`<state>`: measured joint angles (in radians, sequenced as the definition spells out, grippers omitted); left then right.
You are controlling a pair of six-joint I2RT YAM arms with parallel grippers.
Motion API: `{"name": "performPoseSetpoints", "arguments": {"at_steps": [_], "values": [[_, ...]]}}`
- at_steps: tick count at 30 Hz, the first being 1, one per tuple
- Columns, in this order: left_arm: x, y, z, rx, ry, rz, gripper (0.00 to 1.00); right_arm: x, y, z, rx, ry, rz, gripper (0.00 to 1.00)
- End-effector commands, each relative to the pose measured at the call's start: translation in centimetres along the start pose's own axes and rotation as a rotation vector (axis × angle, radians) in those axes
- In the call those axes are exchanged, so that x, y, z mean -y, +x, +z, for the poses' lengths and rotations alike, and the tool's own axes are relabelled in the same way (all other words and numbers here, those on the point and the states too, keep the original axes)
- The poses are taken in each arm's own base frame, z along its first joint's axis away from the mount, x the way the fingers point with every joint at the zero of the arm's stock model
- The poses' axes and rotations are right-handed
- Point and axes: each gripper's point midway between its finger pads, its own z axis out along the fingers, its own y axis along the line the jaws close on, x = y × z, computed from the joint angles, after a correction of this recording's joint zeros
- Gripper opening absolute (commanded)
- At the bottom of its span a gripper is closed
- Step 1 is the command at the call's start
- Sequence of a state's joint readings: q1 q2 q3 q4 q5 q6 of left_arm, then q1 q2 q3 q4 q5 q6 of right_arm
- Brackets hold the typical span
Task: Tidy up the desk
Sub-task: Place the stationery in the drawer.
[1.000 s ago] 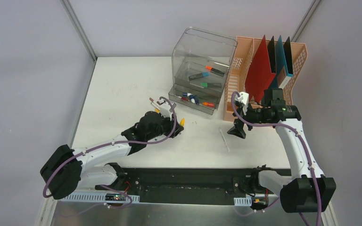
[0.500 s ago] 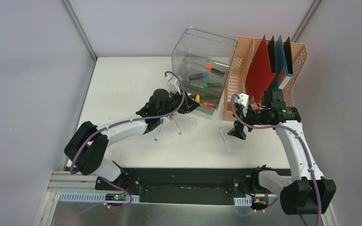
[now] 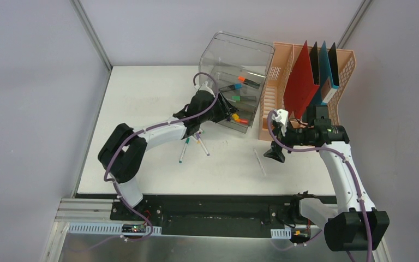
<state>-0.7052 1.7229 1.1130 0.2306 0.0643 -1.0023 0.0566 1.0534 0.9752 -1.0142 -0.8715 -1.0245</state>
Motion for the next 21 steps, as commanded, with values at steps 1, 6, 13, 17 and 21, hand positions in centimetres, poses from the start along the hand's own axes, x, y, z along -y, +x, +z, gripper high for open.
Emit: {"name": "performPoseSetpoints", "arguments": {"at_steps": [1, 6, 13, 17, 21], "values": [[2.1, -0.3, 0.7, -0.032, 0.067, -0.033, 0.52, 0.3, -0.9, -0.2, 0.029, 0.019, -0.075, 0.99], [3.2, 0.1, 0.0, -0.055, 0.136, -0.001, 0.57, 0.4, -0.8, -0.2, 0.027, 0.018, -0.073, 0.99], [5.2, 1.0, -4.0, -0.047, 0.353, 0.223, 0.57, 0.4, -0.6, 0.0, 0.024, 0.011, -0.065, 0.99], [4.8, 1.8, -6.6, -0.070, 0.456, 0.290, 0.57, -0.6, -0.8, 0.1, 0.042, -0.037, -0.080, 0.99], [3.5, 2.5, -8.9, -0.103, 0.526, 0.262, 0.58, -1.2, -1.1, 0.1, 0.068, -0.063, -0.094, 0.99]]}}
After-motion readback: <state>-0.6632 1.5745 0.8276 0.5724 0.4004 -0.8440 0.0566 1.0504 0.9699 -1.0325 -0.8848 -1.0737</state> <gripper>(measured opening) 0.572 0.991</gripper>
